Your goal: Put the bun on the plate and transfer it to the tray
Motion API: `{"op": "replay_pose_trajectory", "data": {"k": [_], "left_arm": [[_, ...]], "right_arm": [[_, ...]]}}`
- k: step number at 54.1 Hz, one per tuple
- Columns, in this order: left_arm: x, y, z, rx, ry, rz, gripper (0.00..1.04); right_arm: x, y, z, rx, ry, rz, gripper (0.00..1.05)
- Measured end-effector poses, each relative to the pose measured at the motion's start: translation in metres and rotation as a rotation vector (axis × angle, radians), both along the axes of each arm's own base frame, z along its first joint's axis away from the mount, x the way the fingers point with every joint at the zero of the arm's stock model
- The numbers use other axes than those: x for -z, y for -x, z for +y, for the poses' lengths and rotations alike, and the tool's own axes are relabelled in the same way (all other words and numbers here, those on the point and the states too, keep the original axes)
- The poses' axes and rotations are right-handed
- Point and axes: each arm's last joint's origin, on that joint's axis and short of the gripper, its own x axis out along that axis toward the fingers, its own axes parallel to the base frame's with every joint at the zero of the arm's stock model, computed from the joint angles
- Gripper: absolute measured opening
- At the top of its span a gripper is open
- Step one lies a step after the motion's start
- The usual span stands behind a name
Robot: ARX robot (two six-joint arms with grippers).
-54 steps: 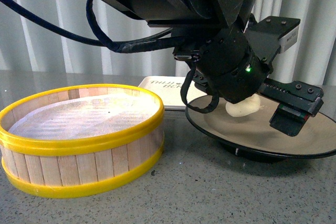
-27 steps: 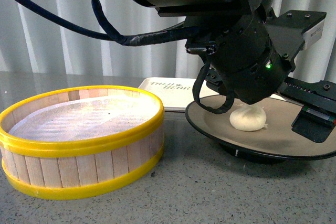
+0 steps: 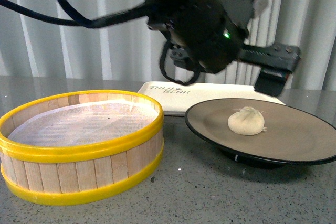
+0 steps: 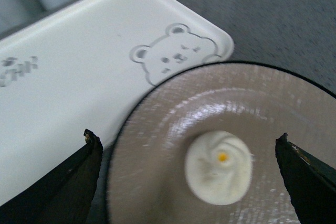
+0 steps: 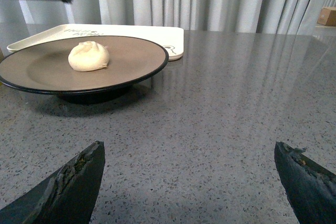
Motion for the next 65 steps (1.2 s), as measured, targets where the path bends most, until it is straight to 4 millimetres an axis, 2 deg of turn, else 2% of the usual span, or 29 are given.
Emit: {"op": "replay_pose_trajectory", "data": {"k": [3,6,11,14,21,25,30,37,46,54,65], "left_arm": [[-0.010,-0.003,0.020,-0.082,0.037,-0.005,0.98],[-0.018,-0.007,0.049,-0.194,0.077,-0.006,0.98],[-0.016,-0.012,0.086,-0.361,0.099,0.013,0.98],[-0.014,-0.014,0.094,-0.394,0.105,0.020,0.98],[-0.013,-0.014,0.093,-0.392,0.113,0.030,0.98],[-0.011,-0.008,0.095,-0.508,0.150,-0.110,0.89],[0.000,0.013,0.110,-0.595,0.232,-0.261,0.75],[0.019,0.053,0.148,-0.633,0.296,-0.356,0.53],[0.059,0.093,0.182,-0.664,0.279,-0.338,0.26],[0.086,0.122,0.195,-0.641,0.269,-0.307,0.04],[0.104,0.155,0.212,-0.653,0.269,-0.315,0.04]], "right_arm": [[0.000,0.000,0.000,0.000,0.000,0.000,0.96],[0.000,0.000,0.000,0.000,0.000,0.000,0.96],[0.000,0.000,0.000,0.000,0.000,0.000,0.96],[0.000,0.000,0.000,0.000,0.000,0.000,0.96],[0.000,0.000,0.000,0.000,0.000,0.000,0.96],[0.000,0.000,0.000,0.000,0.000,0.000,0.96],[0.000,0.000,0.000,0.000,0.000,0.000,0.96],[0.000,0.000,0.000,0.001,0.000,0.000,0.96],[0.000,0.000,0.000,0.000,0.000,0.000,0.96],[0.000,0.000,0.000,0.000,0.000,0.000,0.96],[0.000,0.000,0.000,0.000,0.000,0.000,0.96]]}}
